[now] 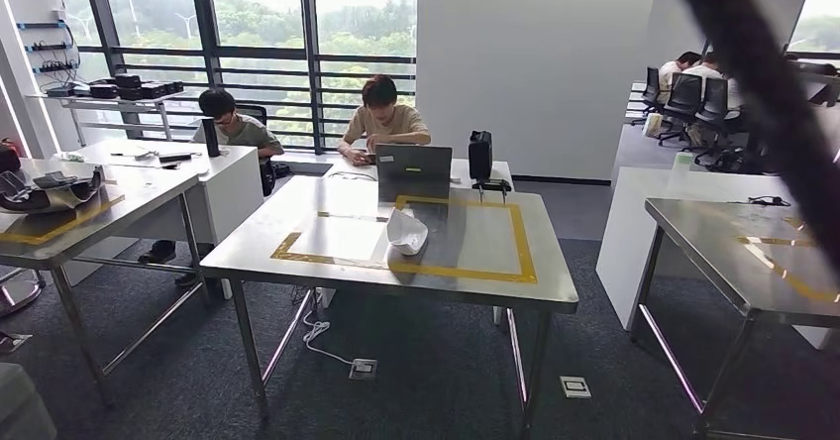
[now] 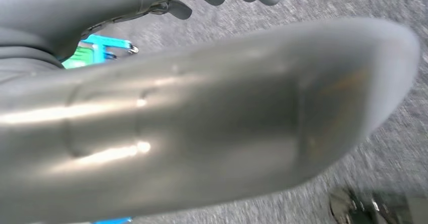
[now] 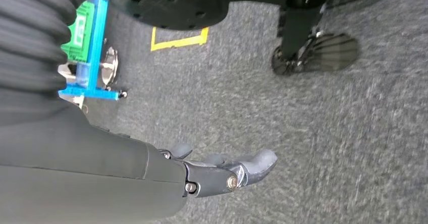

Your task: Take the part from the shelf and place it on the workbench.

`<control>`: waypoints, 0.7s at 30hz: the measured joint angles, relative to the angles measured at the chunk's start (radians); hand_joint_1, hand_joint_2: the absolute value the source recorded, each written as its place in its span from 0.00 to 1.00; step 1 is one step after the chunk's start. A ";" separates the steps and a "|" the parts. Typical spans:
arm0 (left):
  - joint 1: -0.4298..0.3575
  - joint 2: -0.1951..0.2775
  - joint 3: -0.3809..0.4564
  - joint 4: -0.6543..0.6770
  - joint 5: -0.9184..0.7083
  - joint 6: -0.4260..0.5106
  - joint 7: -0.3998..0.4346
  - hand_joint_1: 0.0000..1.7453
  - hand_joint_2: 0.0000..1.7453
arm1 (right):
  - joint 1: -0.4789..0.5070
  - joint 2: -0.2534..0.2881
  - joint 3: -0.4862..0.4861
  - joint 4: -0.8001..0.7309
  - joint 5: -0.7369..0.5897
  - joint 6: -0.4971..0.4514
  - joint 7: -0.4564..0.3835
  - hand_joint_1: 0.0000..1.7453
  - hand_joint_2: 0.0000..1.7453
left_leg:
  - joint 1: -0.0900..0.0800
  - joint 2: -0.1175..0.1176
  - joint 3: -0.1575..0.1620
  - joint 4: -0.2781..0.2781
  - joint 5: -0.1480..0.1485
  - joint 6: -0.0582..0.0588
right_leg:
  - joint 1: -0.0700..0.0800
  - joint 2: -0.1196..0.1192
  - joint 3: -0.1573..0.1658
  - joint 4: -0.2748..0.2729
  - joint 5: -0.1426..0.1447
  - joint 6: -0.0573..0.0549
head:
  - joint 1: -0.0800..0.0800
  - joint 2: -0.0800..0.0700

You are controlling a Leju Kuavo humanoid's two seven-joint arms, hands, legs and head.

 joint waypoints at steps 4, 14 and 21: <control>0.007 -0.004 0.001 0.001 0.015 0.007 -0.006 0.00 0.00 | 0.003 0.000 0.000 0.002 0.003 0.000 0.012 0.00 1.00 | 0.000 -0.005 -0.023 0.064 -0.091 -0.016 | -0.010 -0.007 -0.032 -0.027 0.060 -0.017 | -0.001 0.000; 0.032 0.003 0.026 0.000 0.051 0.066 0.041 0.00 0.25 | 0.012 -0.006 -0.003 0.003 -0.014 -0.013 0.031 0.00 0.75 | 0.005 -0.012 0.186 0.000 -0.189 -0.024 | -0.012 -0.014 -0.190 0.037 0.157 0.014 | -0.001 0.000; 0.049 0.021 0.088 -0.005 0.108 0.096 0.128 0.00 1.00 | 0.023 -0.003 -0.014 0.004 -0.035 -0.022 0.024 0.00 1.00 | -0.002 0.001 0.127 -0.010 -0.139 0.035 | -0.028 -0.008 -0.252 0.226 -0.017 0.047 | -0.002 -0.001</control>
